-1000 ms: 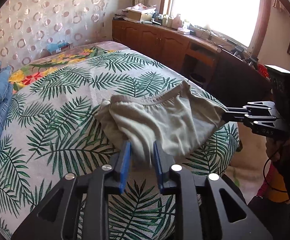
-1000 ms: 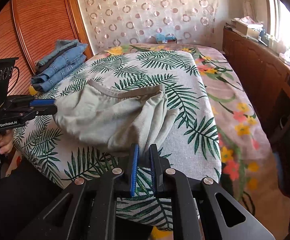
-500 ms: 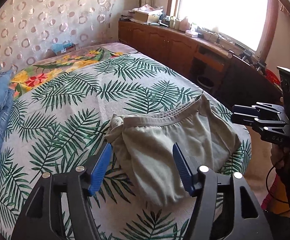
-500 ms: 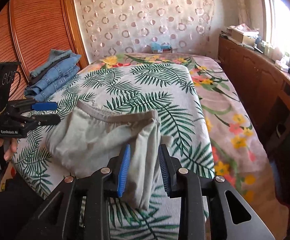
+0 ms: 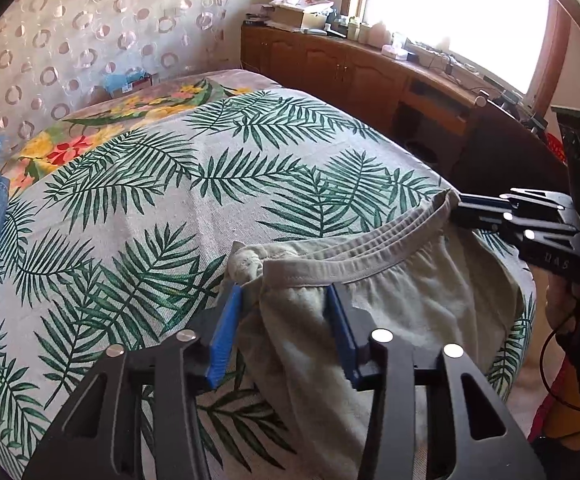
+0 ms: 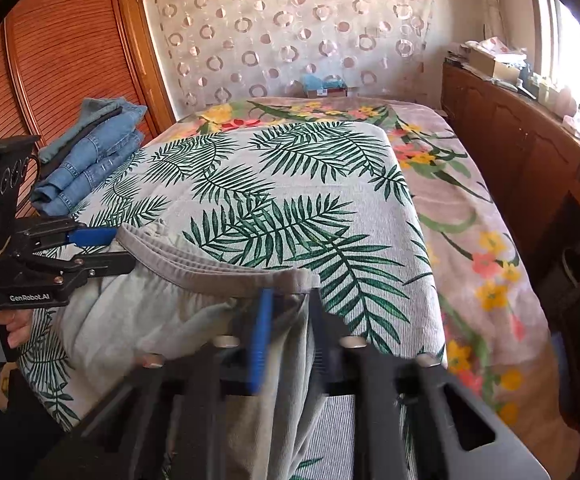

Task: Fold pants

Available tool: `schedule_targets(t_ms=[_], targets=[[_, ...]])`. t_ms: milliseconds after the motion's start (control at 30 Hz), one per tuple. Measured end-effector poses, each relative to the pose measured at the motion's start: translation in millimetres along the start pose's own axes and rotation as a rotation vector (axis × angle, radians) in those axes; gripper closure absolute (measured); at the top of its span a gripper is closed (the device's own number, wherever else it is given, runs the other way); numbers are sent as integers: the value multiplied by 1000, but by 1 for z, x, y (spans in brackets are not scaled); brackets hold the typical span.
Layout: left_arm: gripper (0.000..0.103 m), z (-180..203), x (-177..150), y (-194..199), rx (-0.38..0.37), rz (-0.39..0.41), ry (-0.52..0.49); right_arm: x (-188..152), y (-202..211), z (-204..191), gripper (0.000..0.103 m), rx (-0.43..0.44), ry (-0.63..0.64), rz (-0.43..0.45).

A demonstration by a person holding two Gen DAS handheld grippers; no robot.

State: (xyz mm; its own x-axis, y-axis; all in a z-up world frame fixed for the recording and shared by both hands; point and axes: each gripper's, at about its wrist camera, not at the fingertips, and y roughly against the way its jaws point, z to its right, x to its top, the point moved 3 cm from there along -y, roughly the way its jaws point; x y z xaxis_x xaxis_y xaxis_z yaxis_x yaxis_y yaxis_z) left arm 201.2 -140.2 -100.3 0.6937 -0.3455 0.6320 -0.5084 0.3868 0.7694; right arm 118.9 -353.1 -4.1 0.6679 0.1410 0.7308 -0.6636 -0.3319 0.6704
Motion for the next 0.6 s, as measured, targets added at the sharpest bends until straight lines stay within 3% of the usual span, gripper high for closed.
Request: schedule_targets(t_ms=[100,167,267,400,600], targets=[[82,2,1,-1,-13,7,-6,5,2,1,99,3,10,23],[85,2,3,3,-24,32,6,6,3,0,99,-14,15,40],[85,1,8,10,-20,69,22,4,0,0,100,-36,5,50],[85,1,10,0,7,36,7,-1,-12,0,99,-41,-13,7],[82,0,8,1,19,20,24,-1,1,5,96,-45,-41,9]])
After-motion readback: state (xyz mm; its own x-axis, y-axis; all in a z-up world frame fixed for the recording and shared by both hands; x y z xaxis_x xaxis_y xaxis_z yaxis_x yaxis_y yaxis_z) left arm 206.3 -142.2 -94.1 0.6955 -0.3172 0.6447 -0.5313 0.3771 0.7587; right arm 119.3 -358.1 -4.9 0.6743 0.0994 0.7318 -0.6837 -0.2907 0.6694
